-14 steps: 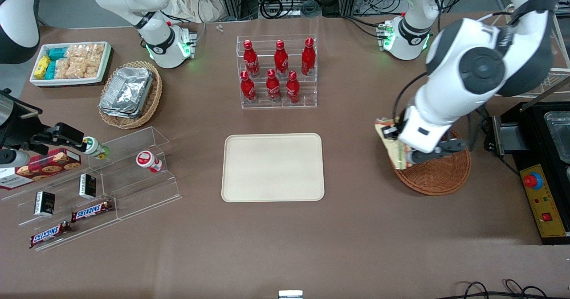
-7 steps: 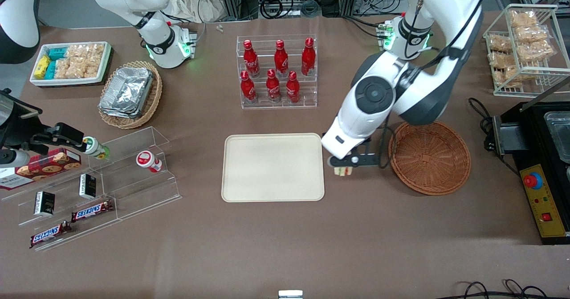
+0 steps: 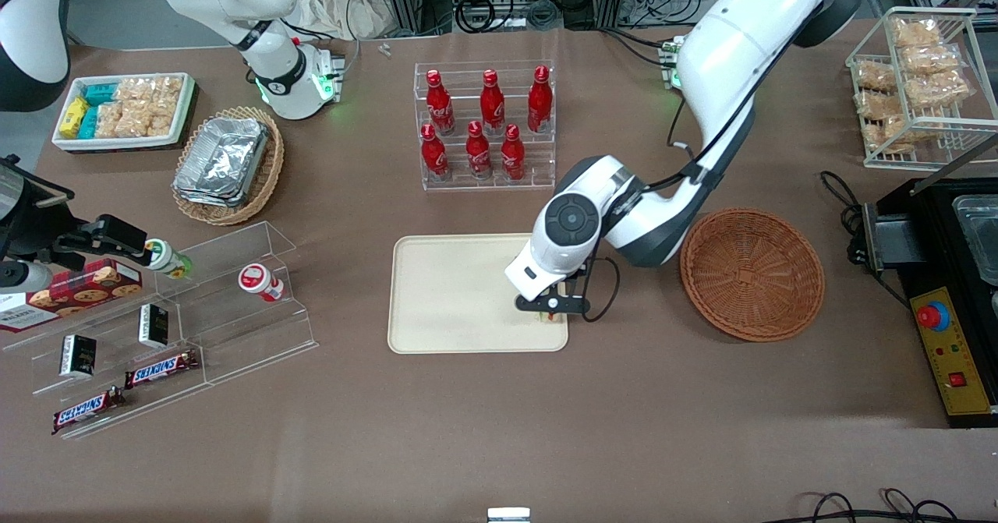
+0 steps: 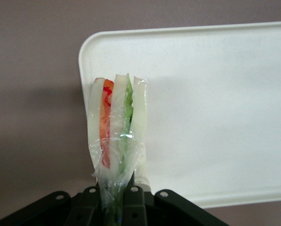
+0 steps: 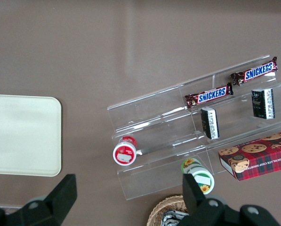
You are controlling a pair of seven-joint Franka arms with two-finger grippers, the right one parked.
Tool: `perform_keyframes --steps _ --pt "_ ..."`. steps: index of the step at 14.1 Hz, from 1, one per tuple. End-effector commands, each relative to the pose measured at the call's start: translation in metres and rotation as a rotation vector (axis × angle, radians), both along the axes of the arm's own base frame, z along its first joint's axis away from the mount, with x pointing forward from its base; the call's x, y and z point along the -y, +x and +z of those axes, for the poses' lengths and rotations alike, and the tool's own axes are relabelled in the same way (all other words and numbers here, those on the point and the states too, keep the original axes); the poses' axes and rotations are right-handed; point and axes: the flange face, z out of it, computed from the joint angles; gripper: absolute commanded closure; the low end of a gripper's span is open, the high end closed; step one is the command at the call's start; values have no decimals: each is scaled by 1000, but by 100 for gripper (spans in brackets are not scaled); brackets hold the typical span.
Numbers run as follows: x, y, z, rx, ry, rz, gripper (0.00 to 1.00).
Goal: Place sandwich from basket to tray
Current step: 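Lower the sandwich onto the tray and open the left gripper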
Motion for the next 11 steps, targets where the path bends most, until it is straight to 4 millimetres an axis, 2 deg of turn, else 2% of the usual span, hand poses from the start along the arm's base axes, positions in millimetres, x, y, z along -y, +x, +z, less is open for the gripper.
perform_keyframes --steps 1,3,4,5,6,9,11 --pt "8 7 -17 21 1 2 90" --pt "9 8 -33 34 6 -8 90" --pt "9 8 -35 38 10 -13 84" --pt "9 9 -34 41 9 -11 52" --pt "9 8 -33 42 11 -3 1" --pt "7 11 -18 81 40 91 0" --pt "0 11 7 106 88 114 0"
